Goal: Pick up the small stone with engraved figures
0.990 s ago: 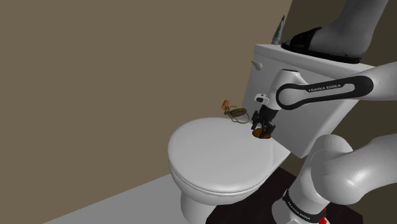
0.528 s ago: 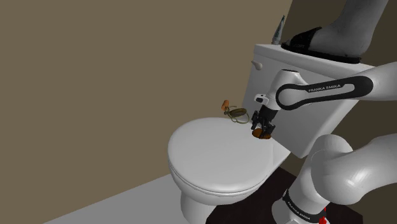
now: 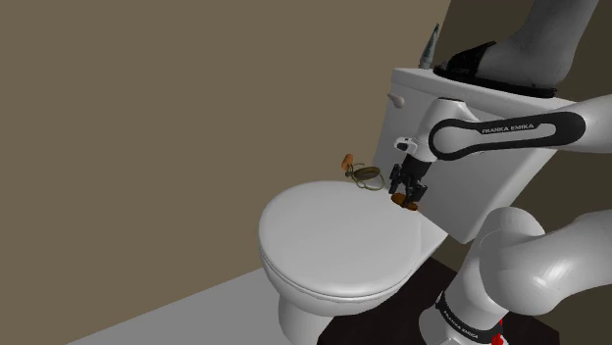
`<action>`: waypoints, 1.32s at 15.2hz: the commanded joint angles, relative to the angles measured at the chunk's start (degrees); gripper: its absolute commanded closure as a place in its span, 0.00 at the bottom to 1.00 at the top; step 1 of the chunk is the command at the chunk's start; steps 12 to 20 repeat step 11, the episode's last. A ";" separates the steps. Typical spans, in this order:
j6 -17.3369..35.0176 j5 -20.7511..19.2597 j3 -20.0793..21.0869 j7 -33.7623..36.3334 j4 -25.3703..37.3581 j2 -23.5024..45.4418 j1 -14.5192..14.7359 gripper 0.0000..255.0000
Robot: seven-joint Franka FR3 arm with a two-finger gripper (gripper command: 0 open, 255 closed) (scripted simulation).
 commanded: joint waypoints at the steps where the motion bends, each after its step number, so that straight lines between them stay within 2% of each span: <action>1: -2.24 0.57 1.10 0.01 0.93 -1.25 -0.29 1.00; 9: -9.40 3.08 4.89 0.43 5.10 -4.23 -0.22 1.00; 20: -9.53 3.13 4.96 0.43 5.18 -4.27 -0.22 1.00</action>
